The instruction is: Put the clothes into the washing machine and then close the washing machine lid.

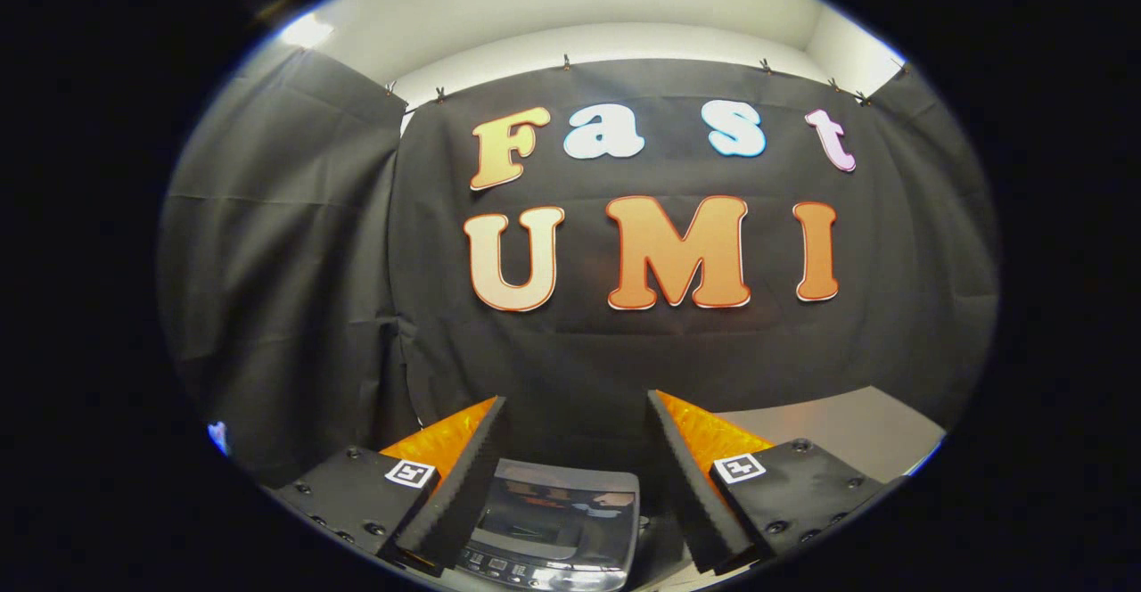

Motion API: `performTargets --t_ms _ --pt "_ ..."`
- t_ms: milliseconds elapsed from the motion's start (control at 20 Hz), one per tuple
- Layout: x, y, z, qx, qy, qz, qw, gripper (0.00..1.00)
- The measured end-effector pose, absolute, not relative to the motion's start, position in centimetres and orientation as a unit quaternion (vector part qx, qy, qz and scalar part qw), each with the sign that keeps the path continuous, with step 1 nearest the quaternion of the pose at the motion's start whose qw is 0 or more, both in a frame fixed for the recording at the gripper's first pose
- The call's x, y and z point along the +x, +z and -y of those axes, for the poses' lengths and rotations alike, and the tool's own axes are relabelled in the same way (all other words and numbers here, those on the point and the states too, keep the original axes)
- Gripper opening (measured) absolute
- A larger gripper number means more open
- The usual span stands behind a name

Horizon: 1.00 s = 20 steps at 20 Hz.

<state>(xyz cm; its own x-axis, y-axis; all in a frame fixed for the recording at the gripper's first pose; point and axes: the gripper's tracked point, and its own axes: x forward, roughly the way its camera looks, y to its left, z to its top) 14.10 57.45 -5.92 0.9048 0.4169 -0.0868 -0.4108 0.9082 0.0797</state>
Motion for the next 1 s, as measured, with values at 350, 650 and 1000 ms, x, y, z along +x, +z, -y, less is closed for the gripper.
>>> performTargets --t_ms 350,650,1000 --pt "12.8 -4.0 -49.3 0.047 0.191 -0.041 0.980 0.98" --pt "11.2 -3.1 -43.3 0.042 0.168 -0.033 0.984 0.98" --pt "10.5 -2.4 -37.7 0.037 0.146 -0.029 0.988 0.98"
